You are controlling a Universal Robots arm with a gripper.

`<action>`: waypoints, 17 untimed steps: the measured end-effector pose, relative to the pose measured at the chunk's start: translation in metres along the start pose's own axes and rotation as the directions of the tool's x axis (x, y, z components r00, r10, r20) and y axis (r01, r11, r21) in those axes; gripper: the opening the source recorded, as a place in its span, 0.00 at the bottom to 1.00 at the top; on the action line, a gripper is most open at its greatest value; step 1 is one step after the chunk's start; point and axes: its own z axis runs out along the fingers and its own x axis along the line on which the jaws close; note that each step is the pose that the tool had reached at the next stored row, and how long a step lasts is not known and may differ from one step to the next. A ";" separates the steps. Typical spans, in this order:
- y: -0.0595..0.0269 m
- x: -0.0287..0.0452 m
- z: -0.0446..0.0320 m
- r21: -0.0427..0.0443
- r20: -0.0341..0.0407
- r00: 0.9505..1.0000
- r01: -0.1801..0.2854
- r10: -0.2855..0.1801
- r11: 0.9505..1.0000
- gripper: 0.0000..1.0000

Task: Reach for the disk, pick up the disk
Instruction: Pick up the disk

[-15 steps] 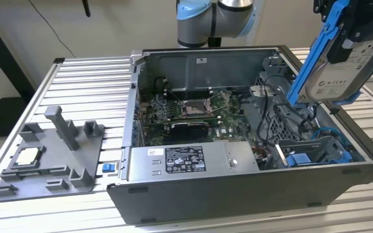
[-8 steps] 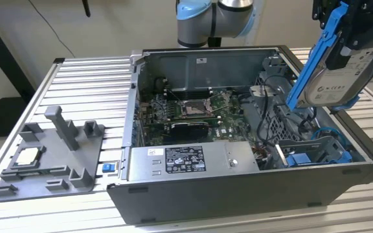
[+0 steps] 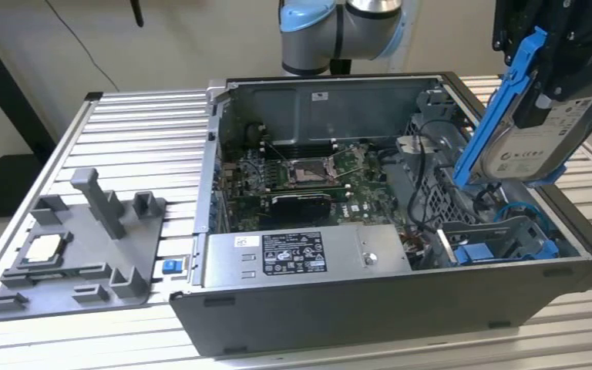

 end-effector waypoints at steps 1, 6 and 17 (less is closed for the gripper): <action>-0.0001 0.0010 0.0016 0.000 0.000 1.000 0.000 0.000 1.000 0.00; -0.0013 0.0078 0.0098 0.000 0.000 1.000 0.000 0.000 1.000 0.00; -0.0004 0.0310 0.0285 0.000 0.000 1.000 0.000 0.000 1.000 0.00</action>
